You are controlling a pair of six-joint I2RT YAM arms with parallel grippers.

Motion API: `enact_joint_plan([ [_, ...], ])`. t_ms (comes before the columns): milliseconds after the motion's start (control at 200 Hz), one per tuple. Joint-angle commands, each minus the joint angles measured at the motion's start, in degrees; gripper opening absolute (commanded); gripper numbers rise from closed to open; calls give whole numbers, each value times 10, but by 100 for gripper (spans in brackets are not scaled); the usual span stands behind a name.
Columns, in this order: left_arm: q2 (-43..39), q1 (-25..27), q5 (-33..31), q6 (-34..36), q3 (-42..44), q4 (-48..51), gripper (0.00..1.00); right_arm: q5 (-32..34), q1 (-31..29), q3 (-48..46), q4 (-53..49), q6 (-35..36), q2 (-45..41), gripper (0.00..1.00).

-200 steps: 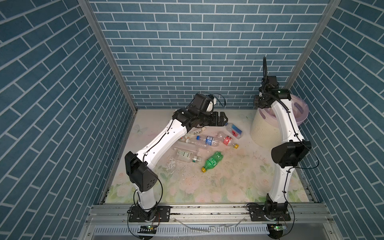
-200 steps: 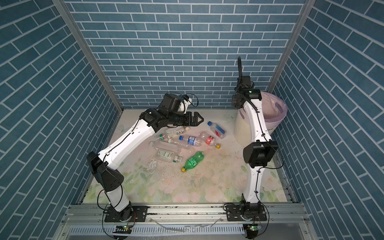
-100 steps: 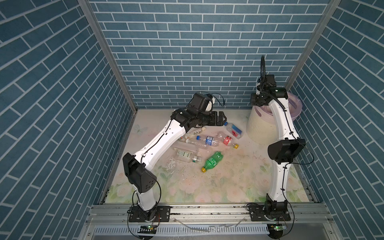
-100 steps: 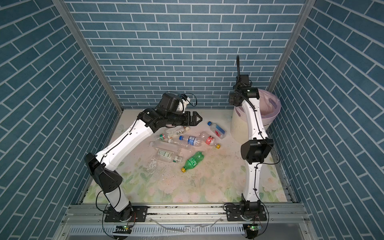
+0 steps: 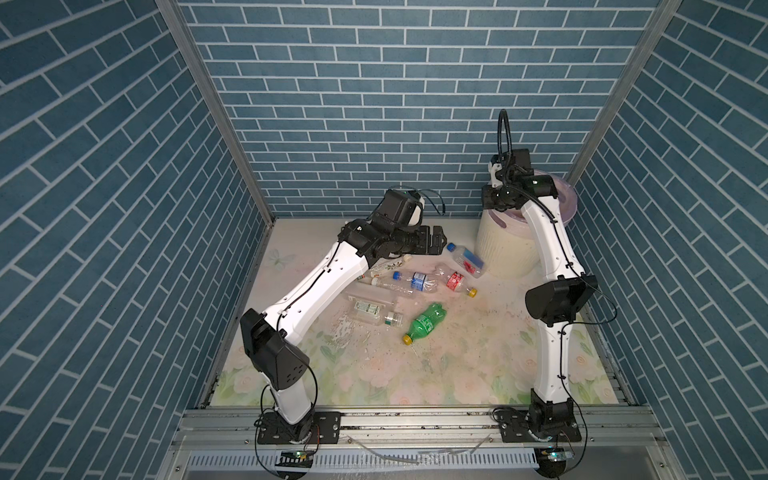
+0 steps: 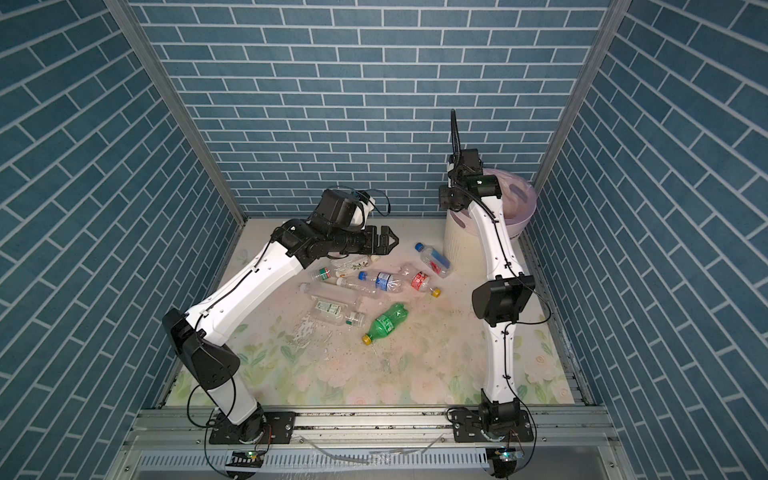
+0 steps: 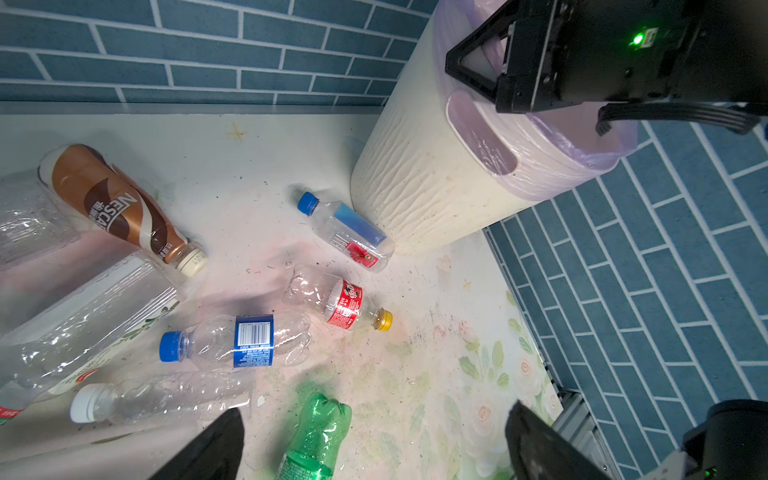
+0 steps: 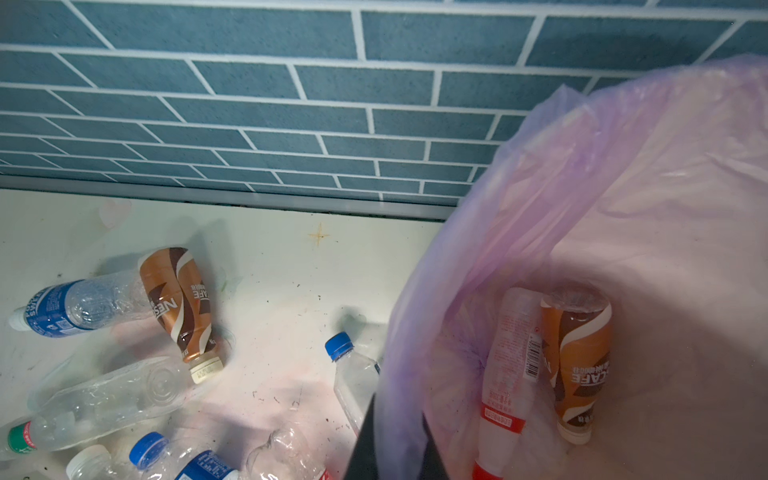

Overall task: Throw the plastic bottles in the bin
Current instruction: 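Raise the right gripper out of the bin while the left gripper hovers, then lower the right gripper toward the clear blue-label bottle near the bin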

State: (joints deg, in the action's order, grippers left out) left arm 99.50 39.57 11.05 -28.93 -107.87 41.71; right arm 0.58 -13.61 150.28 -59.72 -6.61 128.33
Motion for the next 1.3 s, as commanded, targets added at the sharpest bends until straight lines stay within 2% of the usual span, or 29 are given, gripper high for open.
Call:
enact_joint_plan([
  [0, -13, 2, -24, 11, 9, 5, 99, 5, 0, 21, 12, 1, -1, 33],
  [180, -32, 2, -53, 13, 39, -13, 99, 13, -2, 24, 16, 5, -49, 72],
  [305, -60, 2, -87, 26, 88, -61, 99, 24, -12, 24, 20, 7, -85, 86],
  [405, -90, 2, -121, 41, 139, -112, 99, 28, -30, 13, 21, 9, -117, 92],
  [550, -127, 2, -149, 66, 204, -184, 99, 42, -84, -43, 30, 30, -155, 97],
  [695, -140, -4, -160, 62, 247, -204, 99, 48, -134, -114, 33, 34, -156, 99],
  [825, -156, -33, -90, 20, 299, -229, 99, 54, -164, -180, 43, 27, -137, 99],
  [995, -166, -83, 5, -44, 372, -283, 99, 47, -169, -273, 84, 6, -115, 99],
  [1295, -129, -96, 67, -76, 377, -311, 99, 48, -141, -353, 110, 23, -49, 99],
])
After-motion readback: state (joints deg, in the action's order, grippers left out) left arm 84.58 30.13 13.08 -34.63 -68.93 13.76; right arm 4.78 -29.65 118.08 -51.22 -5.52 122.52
